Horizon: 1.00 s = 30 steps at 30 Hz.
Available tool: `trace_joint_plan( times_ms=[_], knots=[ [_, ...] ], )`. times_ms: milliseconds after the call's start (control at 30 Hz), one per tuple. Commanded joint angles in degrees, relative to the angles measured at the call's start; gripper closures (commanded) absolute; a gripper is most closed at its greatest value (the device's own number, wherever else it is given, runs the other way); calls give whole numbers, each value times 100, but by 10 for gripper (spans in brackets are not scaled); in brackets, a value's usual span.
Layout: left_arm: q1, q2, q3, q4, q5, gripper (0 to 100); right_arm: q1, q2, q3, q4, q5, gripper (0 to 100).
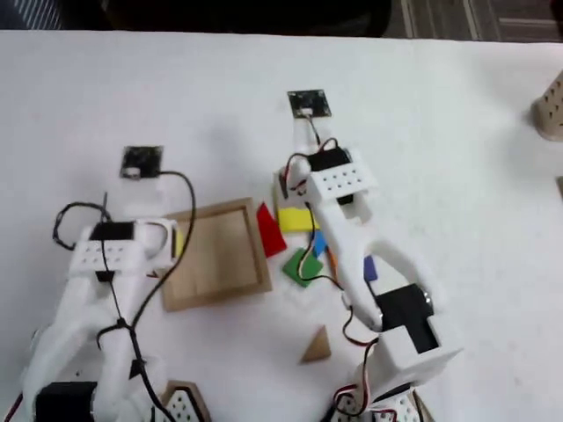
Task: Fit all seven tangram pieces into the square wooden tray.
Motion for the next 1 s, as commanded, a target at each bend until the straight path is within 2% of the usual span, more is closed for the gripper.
trace_joint_plan(
  times_ms=[0, 233, 667, 967],
  knots=[
    [224, 13, -264, 0, 62, 849, 84, -251, -123, -75, 79, 981],
    [189, -13, 413, -791, 62, 854, 84, -242, -114, -75, 79, 981],
    [-796, 22, 422, -105, 26, 854, 84, -242, -97, -75, 79, 981],
    [-505, -31, 220, 114, 44, 850, 84, -242, -88, -75, 79, 981]
  ],
)
